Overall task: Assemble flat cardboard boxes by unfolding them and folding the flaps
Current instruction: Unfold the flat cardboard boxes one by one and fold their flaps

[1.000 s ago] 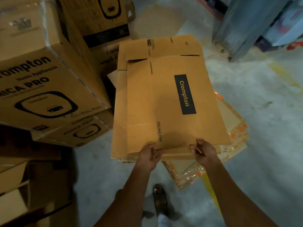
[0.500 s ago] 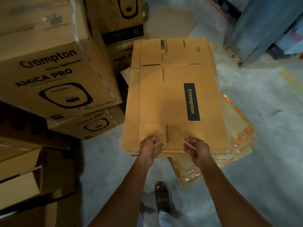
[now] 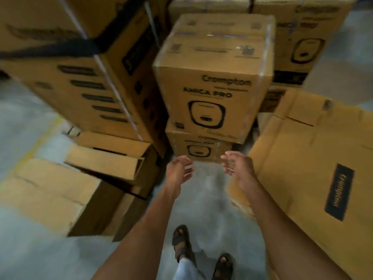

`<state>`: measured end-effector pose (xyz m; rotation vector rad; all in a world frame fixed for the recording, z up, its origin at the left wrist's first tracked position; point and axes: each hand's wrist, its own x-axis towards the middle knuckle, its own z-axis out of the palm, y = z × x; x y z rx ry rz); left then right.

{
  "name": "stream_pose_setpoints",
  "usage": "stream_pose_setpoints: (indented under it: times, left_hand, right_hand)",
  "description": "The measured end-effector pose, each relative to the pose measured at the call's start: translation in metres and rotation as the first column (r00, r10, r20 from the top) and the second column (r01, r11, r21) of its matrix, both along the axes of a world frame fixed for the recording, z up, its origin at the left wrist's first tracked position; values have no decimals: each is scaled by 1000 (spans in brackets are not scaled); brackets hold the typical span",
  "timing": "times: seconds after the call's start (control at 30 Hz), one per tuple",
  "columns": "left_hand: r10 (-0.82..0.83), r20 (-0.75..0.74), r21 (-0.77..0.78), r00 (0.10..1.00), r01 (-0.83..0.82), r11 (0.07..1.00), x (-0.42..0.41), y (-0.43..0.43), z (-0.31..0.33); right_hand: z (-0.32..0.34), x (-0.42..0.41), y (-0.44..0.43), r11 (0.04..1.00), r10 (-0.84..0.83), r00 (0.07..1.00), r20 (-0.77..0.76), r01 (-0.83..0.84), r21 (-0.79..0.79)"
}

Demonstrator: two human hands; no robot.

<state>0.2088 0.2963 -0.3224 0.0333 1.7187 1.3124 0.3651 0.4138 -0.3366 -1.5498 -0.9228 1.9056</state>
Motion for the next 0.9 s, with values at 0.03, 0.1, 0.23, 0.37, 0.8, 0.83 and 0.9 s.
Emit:
stream_pose_setpoints:
  times: [0.03, 0.1, 0.23, 0.37, 0.8, 0.83, 0.9]
  left_hand:
    - [74, -16, -3, 997, -74, 997, -22, -15, 2]
    - [217, -32, -10, 976, -218, 976, -63, -48, 4]
    - [417, 4, -27, 909, -417, 908, -134, -118, 0]
    - [556, -19, -62, 831, -556, 829, -179, -179, -16]
    - [799, -73, -275, 596, -782, 559, -300, -329, -197]
    - [821, -103, -295, 562, -805, 514, -309, -339, -218]
    - [853, -128, -331, 505, -833, 444, -325, -358, -259]
  right_hand:
    - [4, -27, -7, 998, 67, 998, -8, -67, 8]
    - [11, -80, -24, 980, 196, 980, -20, -195, 24]
    - [13, -173, -65, 916, 400, 917, -5, -399, 33]
    - [1, -247, -111, 811, 584, 810, 54, -585, 10]
    - [-144, -467, -226, 442, 890, 414, 189, -886, -140]
    - [-166, -481, -230, 422, 897, 389, 208, -896, -142]
    - [-206, -507, -237, 388, 906, 349, 240, -910, -142]
